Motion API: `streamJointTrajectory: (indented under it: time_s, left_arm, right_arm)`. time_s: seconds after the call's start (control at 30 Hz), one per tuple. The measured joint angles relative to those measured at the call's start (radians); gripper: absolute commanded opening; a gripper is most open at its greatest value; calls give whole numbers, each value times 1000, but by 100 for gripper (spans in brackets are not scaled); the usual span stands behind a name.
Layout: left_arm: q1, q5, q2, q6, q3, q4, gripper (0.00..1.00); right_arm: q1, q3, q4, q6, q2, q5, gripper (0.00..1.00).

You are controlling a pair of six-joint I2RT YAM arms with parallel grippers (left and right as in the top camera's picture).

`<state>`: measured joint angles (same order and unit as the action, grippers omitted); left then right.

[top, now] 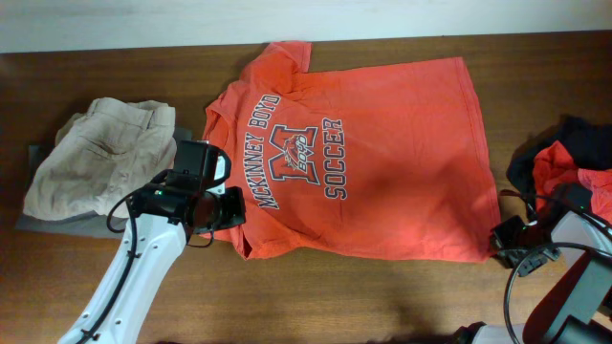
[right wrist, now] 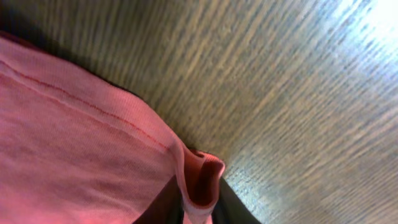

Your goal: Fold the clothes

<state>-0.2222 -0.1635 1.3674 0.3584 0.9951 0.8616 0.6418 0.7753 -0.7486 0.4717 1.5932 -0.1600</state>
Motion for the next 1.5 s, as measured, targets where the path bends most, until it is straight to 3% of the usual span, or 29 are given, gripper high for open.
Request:
streamJointTrajectory:
  time_s: [0.07,0.17,0.37,0.6,1.07,1.5]
  left_arm:
    - [0,0,0,0,6,17,0]
    - [0,3,0,-12,47,64,0]
    - [0,51,0,-31,138,152,0]
    - [3,108,0,-45,172,130,0]
    - [45,131,13,-119,175,-121,0]
    - [45,136,182,-191,175,-272,1]
  right_arm:
    - [0,-7,-35,-3,-9,-8,14]
    - [0,-20,-126,-17,-56,-18,4]
    - [0,29,-311,-57,-205,-33,4]
    - [0,145,-341,-64,-272,-42,4]
    - [-3,163,-165,-64,-183,-147,4]
    - [-183,166,220,-3,-53,-233,4]
